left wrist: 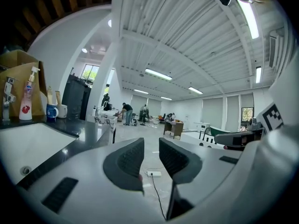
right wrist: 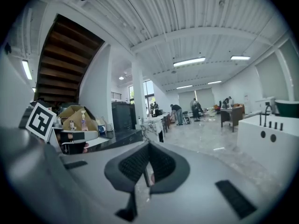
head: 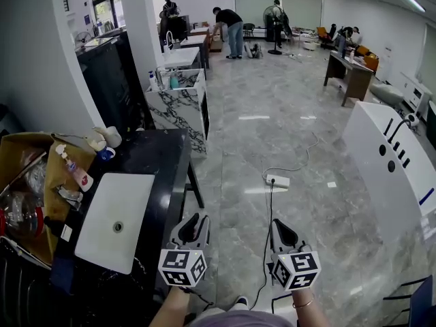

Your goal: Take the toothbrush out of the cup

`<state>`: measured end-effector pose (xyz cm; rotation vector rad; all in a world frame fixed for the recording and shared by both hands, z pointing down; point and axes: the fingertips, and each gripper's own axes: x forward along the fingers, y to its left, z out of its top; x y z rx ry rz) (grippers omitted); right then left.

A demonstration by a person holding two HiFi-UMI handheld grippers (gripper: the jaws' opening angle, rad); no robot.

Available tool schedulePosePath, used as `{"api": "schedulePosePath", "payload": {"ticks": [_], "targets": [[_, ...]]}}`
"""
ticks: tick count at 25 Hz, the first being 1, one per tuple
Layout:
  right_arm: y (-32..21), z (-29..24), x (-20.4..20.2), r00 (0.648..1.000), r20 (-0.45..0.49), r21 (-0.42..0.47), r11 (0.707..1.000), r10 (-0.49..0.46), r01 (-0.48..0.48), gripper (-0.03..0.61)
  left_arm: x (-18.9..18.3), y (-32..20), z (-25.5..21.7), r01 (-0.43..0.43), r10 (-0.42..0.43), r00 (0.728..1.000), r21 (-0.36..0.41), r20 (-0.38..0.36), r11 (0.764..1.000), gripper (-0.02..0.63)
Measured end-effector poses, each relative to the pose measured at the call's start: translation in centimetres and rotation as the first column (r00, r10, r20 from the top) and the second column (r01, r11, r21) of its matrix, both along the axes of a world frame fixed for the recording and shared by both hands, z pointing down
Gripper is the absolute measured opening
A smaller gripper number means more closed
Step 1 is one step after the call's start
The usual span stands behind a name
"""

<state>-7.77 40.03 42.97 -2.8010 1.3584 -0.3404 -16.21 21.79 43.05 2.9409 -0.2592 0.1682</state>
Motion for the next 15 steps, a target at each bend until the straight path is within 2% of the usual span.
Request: {"api": "schedulePosePath", "payload": {"ticks": [10, 15], "targets": [[-0.2, 0.0, 2.1, 1.0, 0.015, 0.017, 1.0, -0.023, 0.023, 0.002, 1.8, -1.0, -1.0, 0.05, -0.05, 0.999, 0.02, -0.004, 0.999, 0.201], [-1.6, 0.7, 3.6, 0.999, 0.029, 0.013, 0.999, -0.036, 0.035, 0.003, 3.8, -3.1, -0.6, 0.082, -0.082, 0.997, 0.014, 0.005, 0.997, 0.219]]}}
